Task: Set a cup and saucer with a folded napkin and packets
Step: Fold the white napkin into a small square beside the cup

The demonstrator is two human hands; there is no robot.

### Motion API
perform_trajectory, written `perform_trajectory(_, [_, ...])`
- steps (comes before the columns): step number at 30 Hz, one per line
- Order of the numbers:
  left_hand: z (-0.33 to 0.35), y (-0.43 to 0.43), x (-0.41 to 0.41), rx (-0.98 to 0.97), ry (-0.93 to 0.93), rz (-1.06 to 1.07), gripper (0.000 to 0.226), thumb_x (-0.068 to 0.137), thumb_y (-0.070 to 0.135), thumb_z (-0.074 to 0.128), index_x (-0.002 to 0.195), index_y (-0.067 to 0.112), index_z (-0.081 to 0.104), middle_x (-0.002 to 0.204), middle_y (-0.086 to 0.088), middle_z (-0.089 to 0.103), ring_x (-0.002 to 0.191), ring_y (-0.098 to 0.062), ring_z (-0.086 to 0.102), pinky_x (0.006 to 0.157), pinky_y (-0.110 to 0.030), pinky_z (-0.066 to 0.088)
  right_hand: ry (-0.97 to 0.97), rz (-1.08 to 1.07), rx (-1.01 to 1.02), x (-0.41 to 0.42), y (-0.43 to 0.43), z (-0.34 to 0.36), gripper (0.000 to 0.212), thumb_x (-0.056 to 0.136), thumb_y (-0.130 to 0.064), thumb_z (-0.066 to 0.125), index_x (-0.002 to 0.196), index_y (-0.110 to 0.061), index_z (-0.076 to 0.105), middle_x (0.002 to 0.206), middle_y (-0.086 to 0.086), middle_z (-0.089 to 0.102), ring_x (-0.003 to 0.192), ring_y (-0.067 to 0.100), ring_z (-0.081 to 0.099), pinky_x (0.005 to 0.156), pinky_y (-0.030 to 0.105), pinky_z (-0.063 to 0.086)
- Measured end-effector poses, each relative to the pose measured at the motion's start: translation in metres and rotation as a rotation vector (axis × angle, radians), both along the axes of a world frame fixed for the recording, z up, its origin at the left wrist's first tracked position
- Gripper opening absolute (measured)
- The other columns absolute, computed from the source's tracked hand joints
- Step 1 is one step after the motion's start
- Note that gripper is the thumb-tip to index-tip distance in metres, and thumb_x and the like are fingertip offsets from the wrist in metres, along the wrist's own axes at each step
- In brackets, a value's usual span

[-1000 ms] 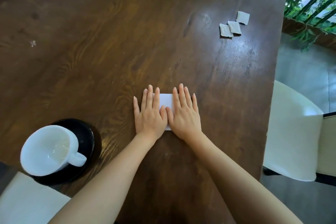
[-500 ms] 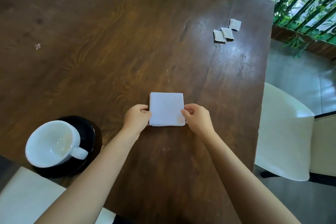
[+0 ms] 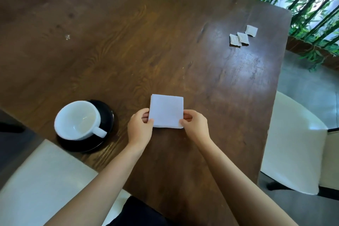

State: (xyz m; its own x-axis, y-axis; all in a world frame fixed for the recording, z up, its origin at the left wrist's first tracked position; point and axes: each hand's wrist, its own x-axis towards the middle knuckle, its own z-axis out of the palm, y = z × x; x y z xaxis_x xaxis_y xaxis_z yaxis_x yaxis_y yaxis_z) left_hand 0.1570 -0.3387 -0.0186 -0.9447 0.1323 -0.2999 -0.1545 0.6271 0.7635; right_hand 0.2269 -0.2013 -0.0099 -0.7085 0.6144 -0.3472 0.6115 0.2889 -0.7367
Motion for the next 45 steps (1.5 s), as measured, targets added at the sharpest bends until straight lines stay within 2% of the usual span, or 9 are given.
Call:
perform_trajectory(3, [0.005,-0.025,0.02,0.038,0.001,0.043,0.032,0.083,0.017,0.065,0.114,0.017,0.057,0.11,0.0,0.063,0.088,-0.007,0.056,0.065,-0.009,0.039,0.001,0.05,-0.008,0.001,-0.013,-0.002,0.032,0.081,-0.005,0.053,0.108,-0.015,0.066,0.099,-0.003,0.068,0.085,0.008,0.057,0.073,0.021,0.043])
perform_trajectory(7, [0.008,-0.055,0.049,0.087,-0.068,0.133,0.036,0.078,0.02,0.072,0.103,0.026,0.048,0.103,0.005,0.059,0.078,-0.003,0.055,0.062,-0.01,0.04,-0.012,0.175,0.026,0.002,-0.034,-0.003,0.033,0.084,-0.004,0.05,0.111,-0.015,0.065,0.108,-0.001,0.067,0.092,0.01,0.058,0.076,0.019,0.045])
perform_trajectory(13, [0.007,-0.086,0.081,0.096,-0.109,0.212,0.039,0.077,0.02,0.073,0.104,0.025,0.045,0.099,0.008,0.056,0.072,0.0,0.055,0.057,-0.008,0.038,-0.002,0.305,0.112,0.014,-0.062,-0.005,0.033,0.087,-0.002,0.046,0.11,-0.014,0.065,0.111,0.003,0.064,0.093,0.013,0.057,0.075,0.017,0.042])
perform_trajectory(17, [0.007,-0.094,0.097,0.124,-0.108,0.231,0.041,0.076,0.019,0.075,0.104,0.024,0.045,0.097,0.007,0.057,0.073,-0.001,0.056,0.047,-0.005,0.042,0.013,0.333,0.128,0.024,-0.07,-0.008,0.035,0.086,0.0,0.044,0.11,-0.015,0.065,0.11,0.003,0.062,0.095,0.015,0.056,0.077,0.019,0.041])
perform_trajectory(20, [0.006,-0.096,0.109,0.14,-0.104,0.246,0.042,0.075,0.018,0.075,0.103,0.024,0.044,0.095,0.007,0.057,0.072,0.0,0.056,0.045,-0.001,0.04,0.026,0.343,0.154,0.03,-0.073,-0.01,0.036,0.087,0.0,0.043,0.109,-0.016,0.066,0.109,0.002,0.062,0.093,0.014,0.054,0.076,0.02,0.041])
perform_trajectory(26, [0.007,-0.092,0.129,0.163,-0.12,0.262,0.043,0.076,0.018,0.074,0.102,0.025,0.041,0.096,0.007,0.056,0.071,0.0,0.055,0.049,-0.006,0.04,0.031,0.343,0.204,0.039,-0.073,-0.014,0.036,0.089,0.001,0.041,0.109,-0.015,0.067,0.112,0.004,0.063,0.09,0.009,0.047,0.076,0.019,0.039])
perform_trajectory(31, [0.007,-0.087,0.14,0.189,-0.107,0.284,0.042,0.076,0.016,0.074,0.101,0.023,0.041,0.097,0.004,0.057,0.071,-0.004,0.056,0.054,-0.007,0.04,0.035,0.322,0.219,0.047,-0.073,-0.014,0.037,0.09,0.001,0.04,0.109,-0.014,0.068,0.113,0.005,0.063,0.102,0.019,0.055,0.078,0.02,0.04])
perform_trajectory(40, [0.005,-0.083,0.143,0.196,-0.143,0.311,0.041,0.076,0.017,0.075,0.102,0.022,0.043,0.105,-0.003,0.061,0.085,-0.016,0.062,0.063,-0.012,0.048,0.022,0.315,0.222,0.047,-0.074,-0.012,0.032,0.093,-0.003,0.042,0.111,-0.014,0.067,0.118,0.005,0.061,0.107,0.021,0.055,0.081,0.022,0.046])
perform_trajectory(45, [0.005,-0.081,0.144,0.194,-0.171,0.29,0.042,0.075,0.016,0.075,0.1,0.021,0.043,0.101,0.0,0.058,0.082,-0.014,0.058,0.057,-0.008,0.043,0.005,0.337,0.251,0.05,-0.074,-0.007,0.035,0.093,-0.002,0.04,0.111,-0.014,0.067,0.113,0.005,0.061,0.105,0.022,0.056,0.076,0.021,0.044])
